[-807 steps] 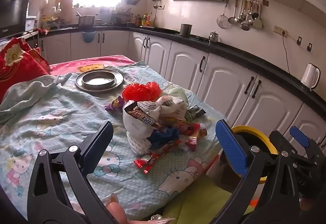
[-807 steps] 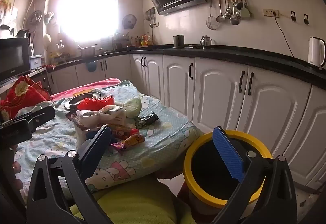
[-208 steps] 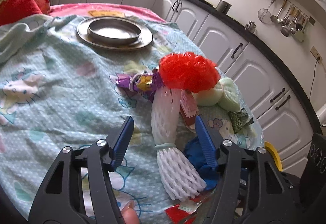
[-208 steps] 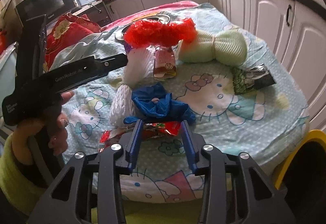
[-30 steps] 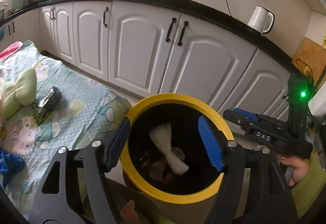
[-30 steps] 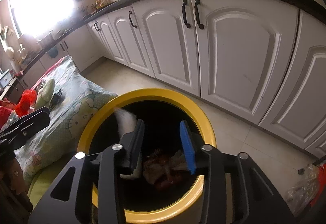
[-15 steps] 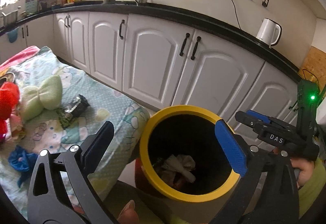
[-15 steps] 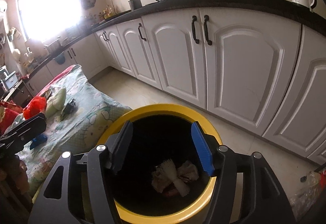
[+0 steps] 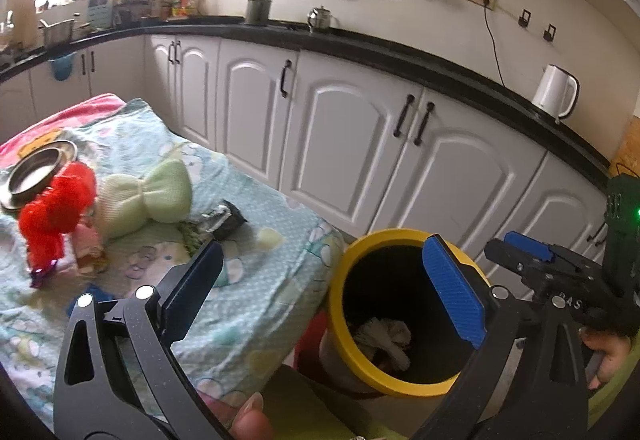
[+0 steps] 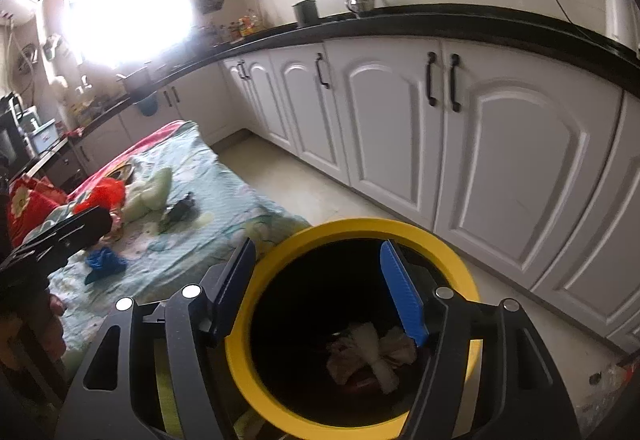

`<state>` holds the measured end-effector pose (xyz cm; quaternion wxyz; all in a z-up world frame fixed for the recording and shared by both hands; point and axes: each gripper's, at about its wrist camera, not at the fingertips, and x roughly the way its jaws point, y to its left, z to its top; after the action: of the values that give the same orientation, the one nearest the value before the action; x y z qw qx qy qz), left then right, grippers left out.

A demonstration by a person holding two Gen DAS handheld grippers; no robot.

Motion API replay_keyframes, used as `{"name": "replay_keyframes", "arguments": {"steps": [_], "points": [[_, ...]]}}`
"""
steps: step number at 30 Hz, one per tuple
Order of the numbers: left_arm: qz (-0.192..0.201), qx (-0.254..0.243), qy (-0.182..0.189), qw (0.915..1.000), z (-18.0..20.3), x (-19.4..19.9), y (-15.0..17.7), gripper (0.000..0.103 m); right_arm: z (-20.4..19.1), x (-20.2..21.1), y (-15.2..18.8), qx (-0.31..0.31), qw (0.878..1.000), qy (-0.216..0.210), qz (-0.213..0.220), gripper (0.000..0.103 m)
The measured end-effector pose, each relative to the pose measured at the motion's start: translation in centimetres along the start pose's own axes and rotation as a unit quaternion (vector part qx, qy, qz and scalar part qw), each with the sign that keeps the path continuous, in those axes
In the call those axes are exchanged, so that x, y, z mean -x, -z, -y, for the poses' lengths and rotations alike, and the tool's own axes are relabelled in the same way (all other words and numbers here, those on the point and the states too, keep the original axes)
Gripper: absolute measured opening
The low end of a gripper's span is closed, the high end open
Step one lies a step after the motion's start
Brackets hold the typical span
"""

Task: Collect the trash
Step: 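Move both tools back over the bed toward the red mesh bag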

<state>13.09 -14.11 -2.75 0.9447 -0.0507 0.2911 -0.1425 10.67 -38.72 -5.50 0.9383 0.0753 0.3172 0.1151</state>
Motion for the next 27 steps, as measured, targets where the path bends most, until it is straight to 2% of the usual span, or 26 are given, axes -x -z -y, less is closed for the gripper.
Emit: {"name": "replay_keyframes", "arguments": {"steps": [4,27], "points": [[0.014,0.003,-0.012,0.9998,-0.8,1.0,-0.2,0.092,-1.7,0.1,-0.4,0.013,1.0,-0.012,0.003,0.067],[0.072,0.059,-0.077,0.9927,-7.8,5.3,-1.0,0.092,-10.4,-0.4,-2.2,0.076,0.994,-0.072,0.003,0.068]]}}
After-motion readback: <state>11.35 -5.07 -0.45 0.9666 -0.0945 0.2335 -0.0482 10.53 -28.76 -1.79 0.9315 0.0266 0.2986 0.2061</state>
